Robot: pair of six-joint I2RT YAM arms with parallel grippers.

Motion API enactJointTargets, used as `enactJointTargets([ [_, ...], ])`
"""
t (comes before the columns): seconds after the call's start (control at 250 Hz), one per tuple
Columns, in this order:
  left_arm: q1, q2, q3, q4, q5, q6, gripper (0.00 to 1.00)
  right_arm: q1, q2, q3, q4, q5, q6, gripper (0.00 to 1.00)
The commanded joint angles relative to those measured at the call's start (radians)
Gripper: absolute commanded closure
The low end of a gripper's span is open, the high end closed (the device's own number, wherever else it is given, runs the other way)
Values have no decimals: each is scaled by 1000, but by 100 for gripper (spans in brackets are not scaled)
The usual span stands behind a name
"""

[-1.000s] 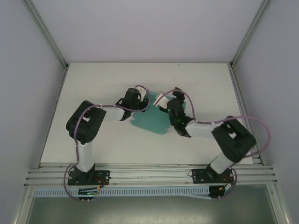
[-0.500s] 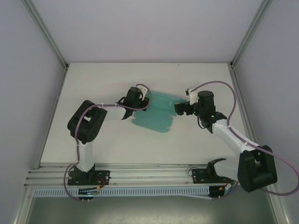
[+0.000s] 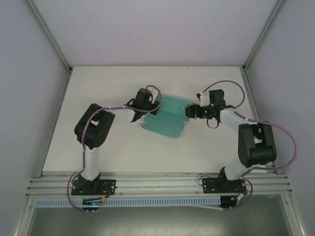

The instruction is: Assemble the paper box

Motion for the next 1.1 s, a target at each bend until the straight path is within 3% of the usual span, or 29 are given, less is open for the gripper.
enactJointTargets([
  [0.0,-5,70,-26,-180,60,-20,100,-4,29,37,8,-106,16,44],
  [0.176,-5,70,-1,-179,114,-14,100,-3,15,26,26,-156,25,81],
  [0.272,-4,83,33,-202,115,-13,100,-3,-21,15,22,-166,25,91],
  [0.388,-5,86,93,-318,-33,-30,100,0,-85,-1,8,-153,46,100],
  [0.632,-5,59,153,-574,-480,-160,100,35,-276,-22,-53,-57,58,100],
  [0.795,-5,78,227,-768,-699,-292,100,65,-350,-25,-78,-29,51,100],
  [0.895,-5,86,265,-837,-738,-316,100,75,-358,-25,-78,-24,46,100],
  [1.095,-5,24,213,-717,-594,-244,100,78,-330,-28,-63,-34,53,100],
])
